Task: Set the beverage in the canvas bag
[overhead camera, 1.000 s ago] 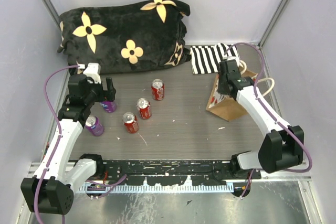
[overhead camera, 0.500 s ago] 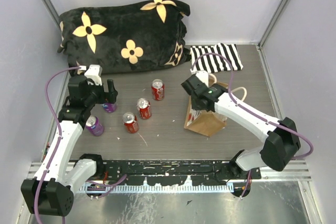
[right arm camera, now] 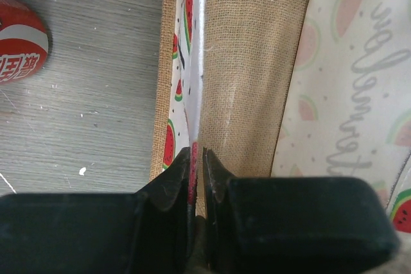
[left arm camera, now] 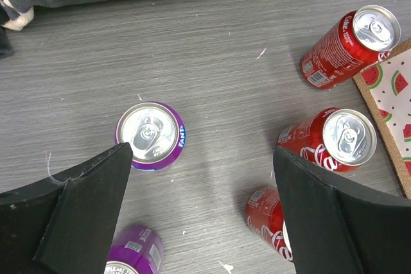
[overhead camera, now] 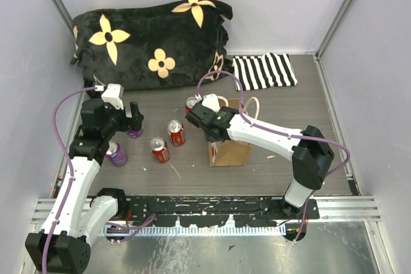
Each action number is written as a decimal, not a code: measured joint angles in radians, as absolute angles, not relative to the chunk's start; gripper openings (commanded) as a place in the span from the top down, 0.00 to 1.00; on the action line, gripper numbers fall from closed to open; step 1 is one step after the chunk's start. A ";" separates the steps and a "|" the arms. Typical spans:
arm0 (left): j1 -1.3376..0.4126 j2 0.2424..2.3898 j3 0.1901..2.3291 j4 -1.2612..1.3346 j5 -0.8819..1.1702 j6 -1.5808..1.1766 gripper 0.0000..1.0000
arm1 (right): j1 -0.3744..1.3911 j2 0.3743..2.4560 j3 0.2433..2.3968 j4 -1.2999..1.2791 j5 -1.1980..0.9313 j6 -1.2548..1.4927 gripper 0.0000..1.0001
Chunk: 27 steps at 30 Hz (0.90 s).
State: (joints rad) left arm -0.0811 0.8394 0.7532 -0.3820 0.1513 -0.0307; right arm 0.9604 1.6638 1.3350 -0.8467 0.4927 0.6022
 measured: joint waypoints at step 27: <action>-0.081 0.827 0.733 -0.402 0.152 -0.027 0.02 | 0.972 1.761 1.425 -0.923 0.526 0.706 0.99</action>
State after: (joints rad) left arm -0.0811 0.8272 0.7326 -0.4019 0.1520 -0.0269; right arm 0.9718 1.7615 1.4250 -0.9230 0.5262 0.7063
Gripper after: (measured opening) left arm 0.979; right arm 0.156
